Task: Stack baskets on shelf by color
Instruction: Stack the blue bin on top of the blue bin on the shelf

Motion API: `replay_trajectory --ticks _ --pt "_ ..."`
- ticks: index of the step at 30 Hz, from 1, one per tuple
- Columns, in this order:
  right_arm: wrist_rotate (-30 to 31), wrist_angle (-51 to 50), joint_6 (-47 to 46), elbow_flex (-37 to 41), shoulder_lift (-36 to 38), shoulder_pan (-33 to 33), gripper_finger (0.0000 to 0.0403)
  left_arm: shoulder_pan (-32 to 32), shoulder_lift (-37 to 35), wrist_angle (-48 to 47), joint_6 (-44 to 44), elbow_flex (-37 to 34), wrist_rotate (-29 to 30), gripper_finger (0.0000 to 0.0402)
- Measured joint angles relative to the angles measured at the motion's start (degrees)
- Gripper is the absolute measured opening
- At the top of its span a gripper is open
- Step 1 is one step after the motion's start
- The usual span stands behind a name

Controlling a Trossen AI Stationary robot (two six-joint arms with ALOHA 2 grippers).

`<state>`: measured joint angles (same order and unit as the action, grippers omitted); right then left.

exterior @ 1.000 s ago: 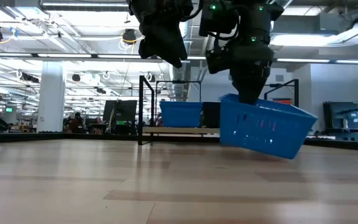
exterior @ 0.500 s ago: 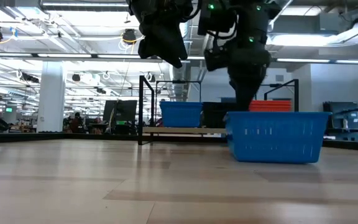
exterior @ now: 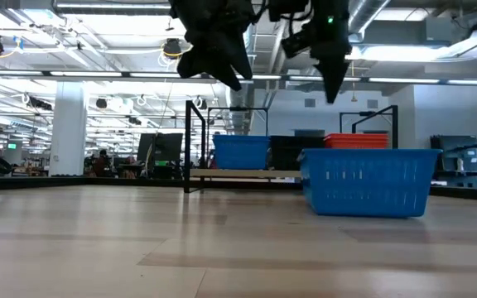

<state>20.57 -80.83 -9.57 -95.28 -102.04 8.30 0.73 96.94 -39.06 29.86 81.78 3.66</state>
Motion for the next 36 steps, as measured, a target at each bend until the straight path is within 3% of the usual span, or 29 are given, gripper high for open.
replay_trajectory --ticks 4,13,20,31,36 --pt "6.57 -8.77 -0.89 -6.01 0.74 1.22 0.0168 0.26 0.05 -0.1 5.69 -0.11 1.83 0.0132" --pt "12.8 -8.96 -6.1 -7.49 16.29 1.88 0.0164 3.52 0.85 5.12 16.13 -3.04 7.34 0.0132" --pt "12.75 -9.12 -14.57 -7.52 31.22 1.19 0.0166 4.35 0.84 17.44 20.87 -7.98 7.3 0.0132" --pt "12.25 -9.14 -18.34 -7.52 45.69 -1.26 0.0169 4.35 0.75 17.15 25.63 -9.03 11.92 0.0116" --pt "4.04 -9.03 -21.09 -4.53 48.71 -2.2 0.0168 4.28 0.75 17.17 24.15 -9.03 12.04 0.0114"
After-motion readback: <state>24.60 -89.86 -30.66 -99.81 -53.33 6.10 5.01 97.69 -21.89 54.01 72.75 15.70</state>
